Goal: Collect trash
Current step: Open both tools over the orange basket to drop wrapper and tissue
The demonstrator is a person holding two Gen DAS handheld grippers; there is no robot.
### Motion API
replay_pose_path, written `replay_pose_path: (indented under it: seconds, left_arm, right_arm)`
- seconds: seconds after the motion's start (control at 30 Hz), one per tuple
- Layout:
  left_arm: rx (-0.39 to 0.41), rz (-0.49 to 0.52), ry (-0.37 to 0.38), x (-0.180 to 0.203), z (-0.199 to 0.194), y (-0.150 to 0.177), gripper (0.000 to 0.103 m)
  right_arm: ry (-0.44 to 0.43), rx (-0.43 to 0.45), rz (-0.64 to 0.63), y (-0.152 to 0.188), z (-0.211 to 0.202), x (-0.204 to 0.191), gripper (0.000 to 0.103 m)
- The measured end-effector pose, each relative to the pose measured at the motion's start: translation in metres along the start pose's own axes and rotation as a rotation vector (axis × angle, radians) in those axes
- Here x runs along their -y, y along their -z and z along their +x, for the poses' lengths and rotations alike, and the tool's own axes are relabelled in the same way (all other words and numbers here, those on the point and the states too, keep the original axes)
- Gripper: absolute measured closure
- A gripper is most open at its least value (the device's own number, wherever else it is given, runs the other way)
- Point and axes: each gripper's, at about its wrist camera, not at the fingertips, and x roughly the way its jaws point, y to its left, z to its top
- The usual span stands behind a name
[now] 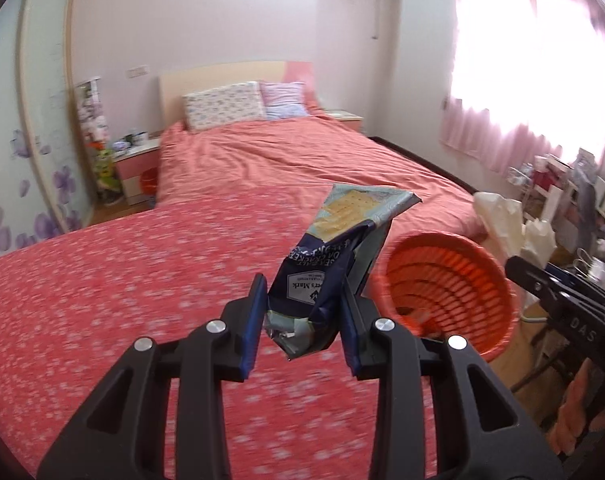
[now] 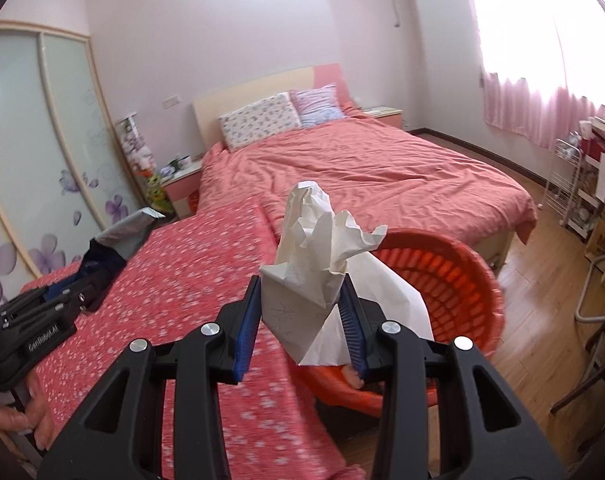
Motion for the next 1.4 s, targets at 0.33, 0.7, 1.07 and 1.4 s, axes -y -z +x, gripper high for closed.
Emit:
replay_pose_path:
  seconds: [0.33,0.7,1.07,1.4]
  left_arm:
    - [-0.054,0.036,0.118,0.072,0.053,-0.007,0.069]
    - [-0.102,0.059,0.170,0.118,0.106,-0.008,0.068]
    - [-0.178,0.076,0.140,0.115,0.147,0.007,0.049]
    - [-0.029,0.065,0.017,0.057,0.075,0.019,0.025]
  right_arm:
    - [0.043,0.013,0.066,-0.004,0.009,0.051,0.064]
    - [0.031,0.018,0.140,-0.008,0.029,0.085,0.063]
    - [0.023,-0.003,0.188,-0.002,0.041,0.098,0.031]
    - [0.169,0.124,0.075,0.007,-0.017,0.058,0.005]
